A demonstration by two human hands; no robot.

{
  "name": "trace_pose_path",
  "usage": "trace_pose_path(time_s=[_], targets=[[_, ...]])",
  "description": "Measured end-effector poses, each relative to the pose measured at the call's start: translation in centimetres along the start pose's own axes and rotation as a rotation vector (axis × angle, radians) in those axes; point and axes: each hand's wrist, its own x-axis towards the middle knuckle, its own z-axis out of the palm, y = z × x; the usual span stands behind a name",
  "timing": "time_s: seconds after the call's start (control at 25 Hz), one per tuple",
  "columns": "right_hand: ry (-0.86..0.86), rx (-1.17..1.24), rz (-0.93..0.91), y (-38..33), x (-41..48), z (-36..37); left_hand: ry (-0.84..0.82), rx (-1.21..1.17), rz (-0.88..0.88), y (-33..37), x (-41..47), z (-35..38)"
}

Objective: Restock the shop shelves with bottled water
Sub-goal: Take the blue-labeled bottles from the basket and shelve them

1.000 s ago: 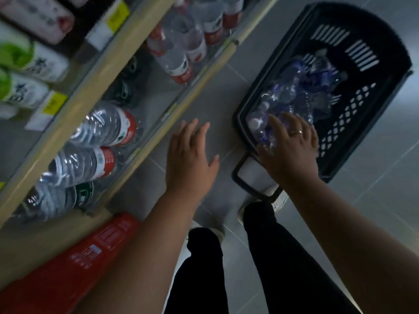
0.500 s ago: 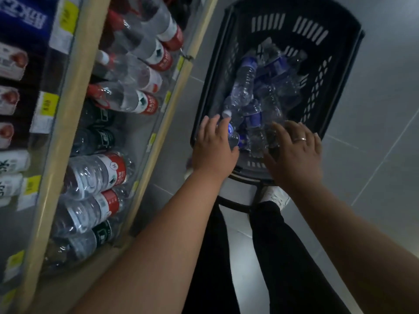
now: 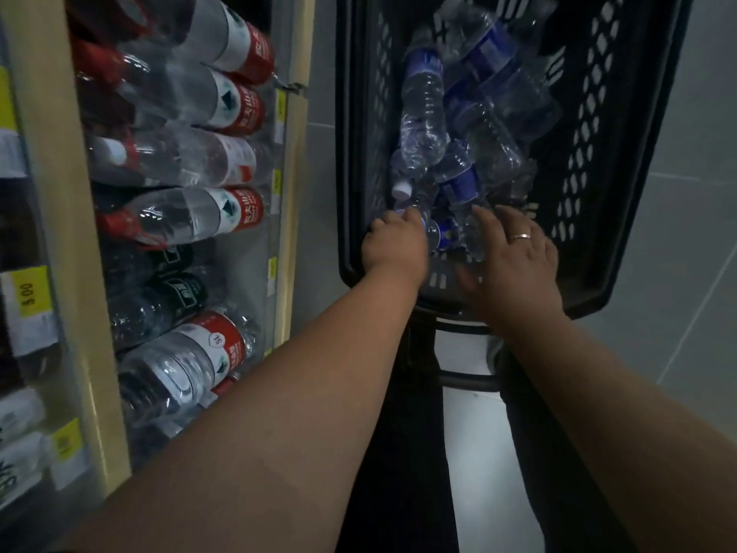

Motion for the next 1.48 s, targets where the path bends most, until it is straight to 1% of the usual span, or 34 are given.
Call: trace_pose_path(time_s=[0.08,0.2,0.28,0.4,0.48,0.56,0.68,0.72,0.76,0.8,0.88,0.92,0.96,1.0,1.04,1.12,1.16,1.24,1.28,1.32,1.4,1.48], targets=[[-0.004,0.000,0.051,-0.7,0.9,1.1,-0.074,0.041,0.003,0.3,0.8,-1.0],[-0.033,-0.026,0.092,-1.0,1.4,1.9,-0.139,-0.025,0.036,-0.2,1.2,-3.2],[-0.077,0.007,0.084,-0.9,1.9,2.1,-0.146,-0.050,0.091,-1.0,0.7,-4.5],[-0.165,0.074,0.011,-1.4,3.2,1.9,-0.138,-0.086,0.246,-2.5,-0.4,-6.4],[-0.177,0.114,-0.026,-1.6,4.1,1.6,-0.162,-0.097,0.384,-3.2,-1.1,-7.8],[-0.134,0.125,-0.099,-1.5,4.8,1.4,-0.173,-0.087,0.497,-3.7,-1.4,-9.1],[-0.053,0.151,-0.145,-0.8,5.5,1.0,-0.128,-0.040,0.578,-3.7,-1.1,-10.8],[-0.033,0.171,-0.120,-0.7,5.6,0.7,-0.100,-0.045,0.597,-3.7,-0.8,-11.4],[-0.010,0.199,-0.064,-0.6,5.5,0.5,-0.071,-0.100,0.610,-3.6,-0.4,-11.9],[0.020,0.230,0.007,-0.3,5.5,0.3,-0.047,-0.230,0.611,-3.5,0.0,-12.3],[0.101,0.308,0.158,0.0,5.4,0.2,-0.001,-0.649,0.541,-3.3,0.9,-12.2],[0.147,0.346,0.221,0.1,5.6,0.4,0.056,-0.847,0.482,-2.9,1.6,-11.8],[0.180,0.385,0.277,0.3,5.8,0.6,0.114,-0.989,0.410,-2.4,2.4,-11.2],[0.198,0.431,0.329,0.4,6.2,0.8,0.162,-1.076,0.333,-1.8,3.3,-10.6],[0.213,0.479,0.375,0.4,6.6,0.9,0.208,-1.097,0.256,-1.2,4.1,-10.1],[0.237,0.575,0.446,0.4,7.3,1.2,0.251,-1.009,0.149,-0.3,6.3,-9.0],[0.239,0.610,0.466,0.5,7.4,1.5,0.227,-0.931,0.104,0.1,7.5,-8.4],[0.242,0.644,0.493,0.9,7.7,2.0,0.105,-0.803,0.012,0.9,9.7,-7.3],[0.247,0.653,0.510,1.0,7.9,2.2,0.040,-0.800,-0.025,1.3,10.6,-7.0],[0.254,0.666,0.527,1.2,8.1,2.5,0.012,-0.841,-0.059,1.7,11.4,-6.8],[0.264,0.710,0.551,1.7,8.5,3.1,0.039,-0.957,-0.137,2.2,13.2,-7.0],[0.269,0.752,0.566,2.0,8.8,3.5,0.073,-0.964,-0.193,2.1,14.6,-7.7]])
